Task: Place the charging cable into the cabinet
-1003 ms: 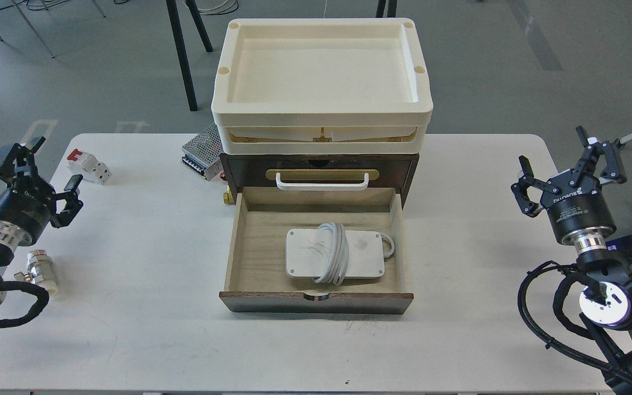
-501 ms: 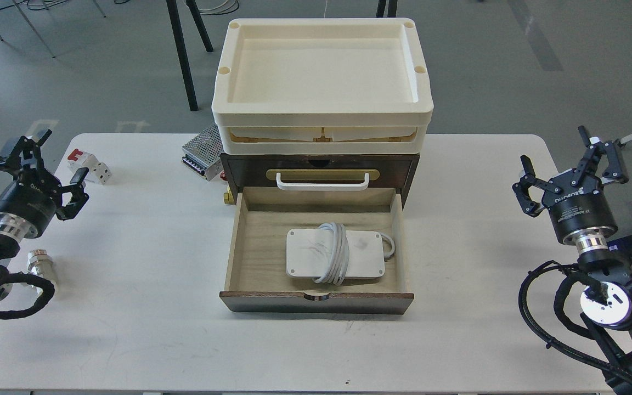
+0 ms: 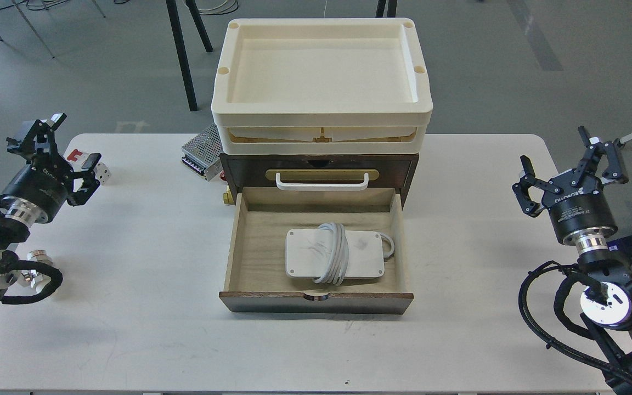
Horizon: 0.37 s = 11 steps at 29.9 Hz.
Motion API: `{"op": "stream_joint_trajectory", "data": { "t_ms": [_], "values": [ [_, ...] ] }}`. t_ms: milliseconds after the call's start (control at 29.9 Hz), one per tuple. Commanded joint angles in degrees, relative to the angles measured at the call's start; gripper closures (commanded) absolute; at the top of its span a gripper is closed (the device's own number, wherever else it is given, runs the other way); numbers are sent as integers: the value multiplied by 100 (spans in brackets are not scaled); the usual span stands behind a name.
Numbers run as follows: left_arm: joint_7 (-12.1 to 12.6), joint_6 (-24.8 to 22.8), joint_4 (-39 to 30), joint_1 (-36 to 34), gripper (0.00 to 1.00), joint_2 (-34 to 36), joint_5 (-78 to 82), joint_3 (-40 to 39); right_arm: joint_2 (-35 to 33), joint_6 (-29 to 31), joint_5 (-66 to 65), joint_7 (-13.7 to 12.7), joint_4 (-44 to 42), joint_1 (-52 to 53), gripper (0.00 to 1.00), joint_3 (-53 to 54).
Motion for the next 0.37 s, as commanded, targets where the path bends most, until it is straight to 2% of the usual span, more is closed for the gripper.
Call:
{"op": "stream_joint_trajectory", "data": {
  "t_ms": [0, 334],
  "values": [
    [0, 0, 0, 5, 1, 0, 0, 0, 0, -1, 0, -2, 0, 0, 0, 0],
    [0, 0, 0, -3, 1, -106, 114, 9, 0, 8, 0, -2, 0, 0, 1, -9]
  ]
}}
